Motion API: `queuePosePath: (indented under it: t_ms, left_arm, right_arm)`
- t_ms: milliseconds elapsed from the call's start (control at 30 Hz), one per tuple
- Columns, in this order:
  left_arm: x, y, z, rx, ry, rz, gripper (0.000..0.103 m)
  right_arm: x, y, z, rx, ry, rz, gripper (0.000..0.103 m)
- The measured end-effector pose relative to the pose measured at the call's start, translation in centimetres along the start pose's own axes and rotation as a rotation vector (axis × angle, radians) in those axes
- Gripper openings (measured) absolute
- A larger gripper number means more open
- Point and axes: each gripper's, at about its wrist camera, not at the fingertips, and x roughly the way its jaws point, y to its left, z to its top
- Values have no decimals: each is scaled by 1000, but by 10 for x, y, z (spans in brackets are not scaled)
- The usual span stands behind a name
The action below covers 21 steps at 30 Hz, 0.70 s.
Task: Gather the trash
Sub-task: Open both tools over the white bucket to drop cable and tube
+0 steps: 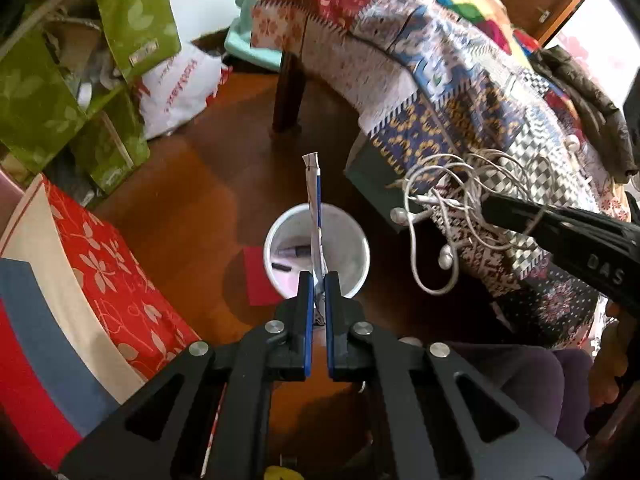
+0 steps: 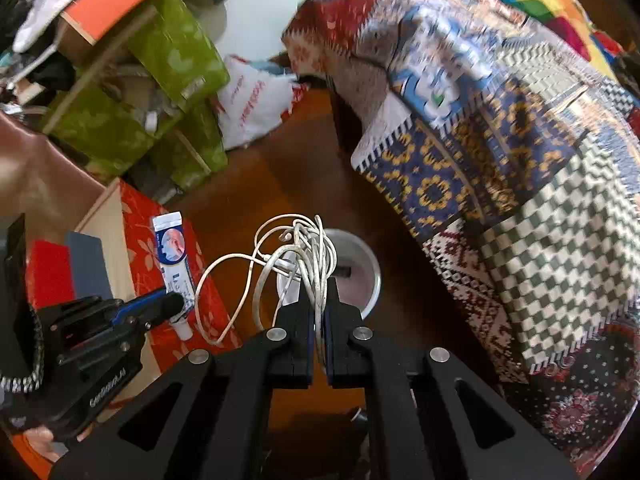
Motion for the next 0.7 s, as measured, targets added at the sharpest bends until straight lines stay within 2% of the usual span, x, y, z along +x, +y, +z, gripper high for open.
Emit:
queuePosePath:
  t_ms: [167,233,300,367,567,633,667,700]
  left_arm:
    - [21,1,7,-5,47,1,3]
    - [28,2,11,-12,62,-8,3]
    - [35,1,16,-14,72,-9,3]
    - [42,-1,21,-13,82,-13,3]
    - [60,-9,33,-7,121,-34,3]
    - [67,-13,36,4,133,-20,3]
    - [70,-14,37,5,135,-8,6]
    - [75,-15,38,0,150,13,12]
  right_arm:
    - [30,-3,13,19,66,17,4]
    - [43,-5,18,35,109,21,9]
    - [51,-8,21,52,146,31,25]
    - [54,-12,22,64,151,53,32]
    - [45,-19,23,21,136,-8,33]
    - [39,-23,22,17,126,-14,33]
    - [36,-26,23,18,121,-15,33]
    - [34,-29,22,22,115,-16,33]
